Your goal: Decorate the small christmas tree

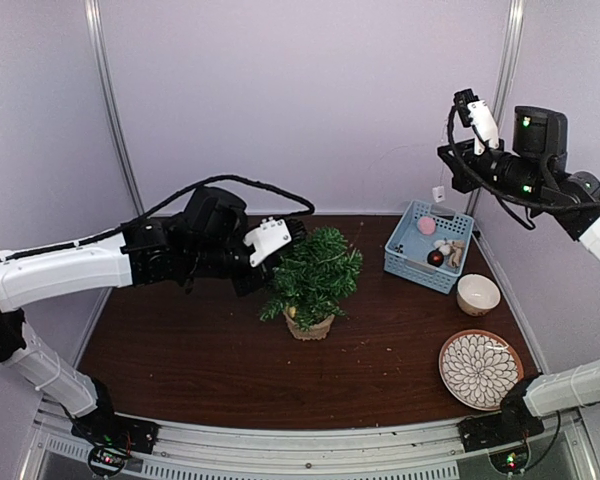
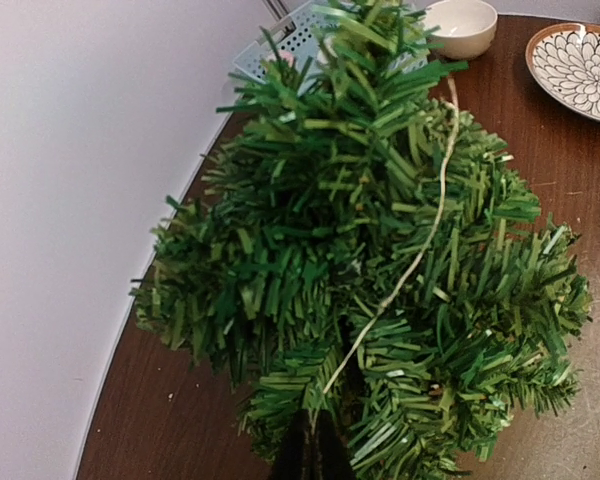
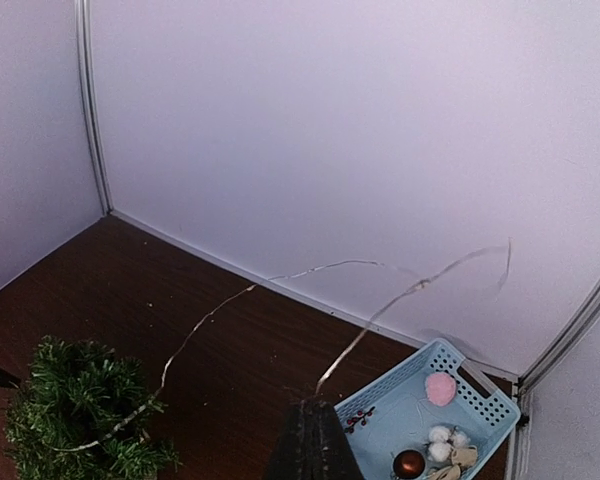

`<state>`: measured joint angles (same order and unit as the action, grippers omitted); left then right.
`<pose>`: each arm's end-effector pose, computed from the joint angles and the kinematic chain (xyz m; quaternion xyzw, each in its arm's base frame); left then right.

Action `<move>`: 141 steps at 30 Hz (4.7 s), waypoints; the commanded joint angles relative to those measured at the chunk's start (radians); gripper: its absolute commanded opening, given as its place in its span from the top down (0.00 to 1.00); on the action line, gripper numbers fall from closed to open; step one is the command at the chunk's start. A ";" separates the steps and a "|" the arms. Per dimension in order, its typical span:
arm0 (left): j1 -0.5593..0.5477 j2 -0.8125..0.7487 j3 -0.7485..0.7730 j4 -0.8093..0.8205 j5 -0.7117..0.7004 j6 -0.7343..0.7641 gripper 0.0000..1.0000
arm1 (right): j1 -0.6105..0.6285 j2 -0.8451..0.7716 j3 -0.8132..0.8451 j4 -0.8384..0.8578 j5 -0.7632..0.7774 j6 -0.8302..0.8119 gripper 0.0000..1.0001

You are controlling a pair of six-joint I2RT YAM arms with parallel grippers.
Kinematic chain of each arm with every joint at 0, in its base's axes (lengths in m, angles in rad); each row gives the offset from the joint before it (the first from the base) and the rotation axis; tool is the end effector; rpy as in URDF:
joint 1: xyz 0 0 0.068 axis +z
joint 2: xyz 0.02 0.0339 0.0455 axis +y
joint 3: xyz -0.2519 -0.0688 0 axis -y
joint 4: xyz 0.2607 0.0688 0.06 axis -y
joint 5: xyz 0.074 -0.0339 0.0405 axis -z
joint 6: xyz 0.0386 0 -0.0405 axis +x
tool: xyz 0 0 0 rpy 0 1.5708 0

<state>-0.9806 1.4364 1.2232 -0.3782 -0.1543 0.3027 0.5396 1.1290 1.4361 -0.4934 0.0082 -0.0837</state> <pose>0.1980 -0.2849 0.3041 0.4976 0.7266 -0.0918 0.4649 0.2175 0.1299 0.4564 -0.2336 0.7335 0.1412 0.6225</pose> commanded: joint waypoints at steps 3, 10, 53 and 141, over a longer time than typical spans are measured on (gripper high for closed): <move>0.001 0.029 0.043 -0.027 0.039 0.026 1.00 | -0.038 0.020 0.027 0.011 0.047 -0.008 1.00; -0.020 0.041 0.041 -0.040 0.082 0.080 1.00 | -0.063 0.028 -0.003 0.001 0.069 -0.009 1.00; -0.023 0.082 0.035 -0.029 -0.099 -0.014 0.95 | 0.000 0.678 0.605 0.013 -0.410 0.084 1.00; 0.476 0.440 0.080 1.149 0.858 -0.971 1.00 | 0.178 0.548 0.542 -0.091 -0.458 -0.031 1.00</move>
<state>-0.4839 1.8610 1.2579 0.7910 0.7177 -0.7528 0.7322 1.7298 2.0209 -0.5777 -0.5163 -0.0948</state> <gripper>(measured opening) 0.008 0.016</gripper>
